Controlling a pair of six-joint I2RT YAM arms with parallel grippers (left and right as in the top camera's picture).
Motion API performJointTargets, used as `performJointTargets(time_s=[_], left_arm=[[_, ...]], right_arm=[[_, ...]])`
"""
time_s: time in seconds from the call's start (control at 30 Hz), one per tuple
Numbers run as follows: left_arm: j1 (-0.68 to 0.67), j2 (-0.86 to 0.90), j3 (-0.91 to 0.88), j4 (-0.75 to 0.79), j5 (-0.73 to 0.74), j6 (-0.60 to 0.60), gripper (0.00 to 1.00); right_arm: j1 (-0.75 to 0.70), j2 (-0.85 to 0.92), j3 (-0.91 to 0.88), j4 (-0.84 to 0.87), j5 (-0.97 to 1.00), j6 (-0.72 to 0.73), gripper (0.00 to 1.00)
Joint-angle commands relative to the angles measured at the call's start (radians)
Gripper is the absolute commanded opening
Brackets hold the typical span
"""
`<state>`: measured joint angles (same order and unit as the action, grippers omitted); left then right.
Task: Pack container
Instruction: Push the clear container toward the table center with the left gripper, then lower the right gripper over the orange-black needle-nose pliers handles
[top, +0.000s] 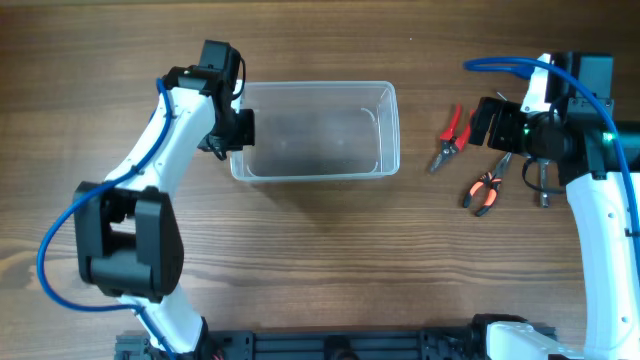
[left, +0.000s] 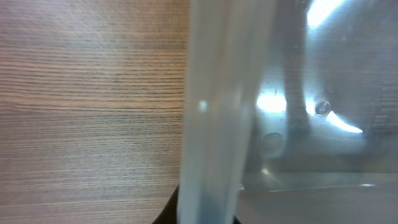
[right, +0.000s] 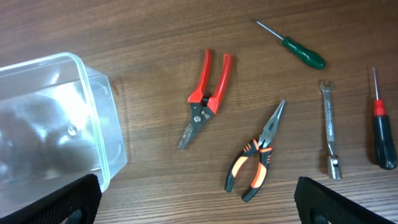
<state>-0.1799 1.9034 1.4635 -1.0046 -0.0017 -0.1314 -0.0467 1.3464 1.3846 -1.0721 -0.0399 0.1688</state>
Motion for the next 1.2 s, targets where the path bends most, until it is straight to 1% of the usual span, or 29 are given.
performJointTargets(time_s=[0.0, 0.07, 0.13, 0.17, 0.2, 0.27, 0.3, 0.33, 0.4, 0.47, 0.5, 0.53, 0.57, 0.6, 0.67, 0.73, 0.8, 0.87, 0.93, 1.03, 1.17], left_arm=[[0.015, 0.028, 0.005, 0.003, -0.008, 0.020, 0.19], [0.019, 0.028, 0.005, 0.003, -0.008, 0.020, 0.26], [0.022, 0.026, 0.005, -0.003, -0.018, 0.020, 0.49], [0.022, 0.014, 0.005, -0.003, -0.018, 0.020, 0.63], [0.022, -0.002, 0.009, 0.000, -0.018, 0.019, 0.71], [0.022, -0.065, 0.041, -0.001, -0.019, 0.019, 0.90], [0.022, -0.105, 0.058, -0.002, -0.019, 0.019, 1.00], [0.022, -0.148, 0.075, -0.001, -0.019, 0.019, 1.00], [0.026, -0.295, 0.099, -0.001, -0.076, 0.019, 1.00], [0.056, -0.399, 0.099, -0.008, -0.082, 0.011, 1.00], [0.076, -0.430, 0.099, -0.014, -0.082, -0.005, 1.00], [0.114, -0.466, 0.099, -0.030, -0.082, -0.032, 1.00], [0.177, -0.496, 0.099, -0.056, -0.077, -0.060, 1.00], [0.224, -0.505, 0.099, -0.077, -0.063, -0.065, 1.00], [0.285, -0.507, 0.098, -0.097, -0.035, -0.064, 1.00], [0.320, -0.504, 0.098, -0.103, -0.033, -0.064, 1.00], [0.324, -0.504, 0.098, -0.102, -0.033, -0.063, 1.00], [0.324, -0.503, 0.098, -0.102, -0.033, -0.063, 1.00], [0.324, -0.500, 0.098, -0.099, -0.033, -0.063, 1.00], [0.324, -0.500, 0.098, -0.094, -0.033, -0.063, 1.00], [0.324, -0.500, 0.098, -0.088, -0.033, -0.063, 1.00]], right_arm=[[-0.002, -0.003, 0.022, -0.013, 0.021, 0.017, 1.00], [-0.002, -0.003, 0.022, -0.020, 0.020, 0.017, 1.00], [-0.002, -0.003, 0.022, -0.020, 0.002, 0.017, 1.00], [-0.002, -0.003, 0.022, -0.021, -0.021, 0.016, 1.00], [-0.002, -0.003, 0.022, -0.022, -0.020, 0.012, 1.00], [-0.002, -0.003, 0.022, -0.024, -0.020, 0.026, 1.00], [-0.002, -0.004, 0.022, -0.021, -0.008, 0.062, 1.00], [-0.002, -0.005, 0.024, -0.019, 0.005, 0.081, 1.00], [-0.002, -0.006, 0.092, -0.070, 0.099, 0.196, 1.00], [-0.002, -0.006, 0.183, -0.149, 0.210, 0.323, 1.00], [-0.002, -0.006, 0.206, -0.170, 0.230, 0.350, 1.00], [-0.006, -0.005, 0.221, -0.194, 0.239, 0.402, 1.00], [-0.028, 0.005, 0.208, -0.240, 0.234, 0.517, 1.00], [-0.047, 0.019, 0.180, -0.253, 0.209, 0.571, 1.00], [-0.077, 0.054, 0.112, -0.248, 0.143, 0.612, 1.00], [-0.099, 0.117, 0.010, -0.198, 0.075, 0.622, 1.00], [-0.097, 0.176, -0.045, -0.146, 0.064, 0.608, 1.00], [-0.097, 0.228, -0.077, -0.098, 0.061, 0.556, 1.00], [-0.097, 0.272, -0.097, -0.080, 0.057, 0.537, 1.00], [-0.096, 0.286, -0.157, -0.035, 0.012, 0.548, 1.00], [-0.094, 0.286, -0.264, 0.079, -0.007, 0.579, 1.00]])
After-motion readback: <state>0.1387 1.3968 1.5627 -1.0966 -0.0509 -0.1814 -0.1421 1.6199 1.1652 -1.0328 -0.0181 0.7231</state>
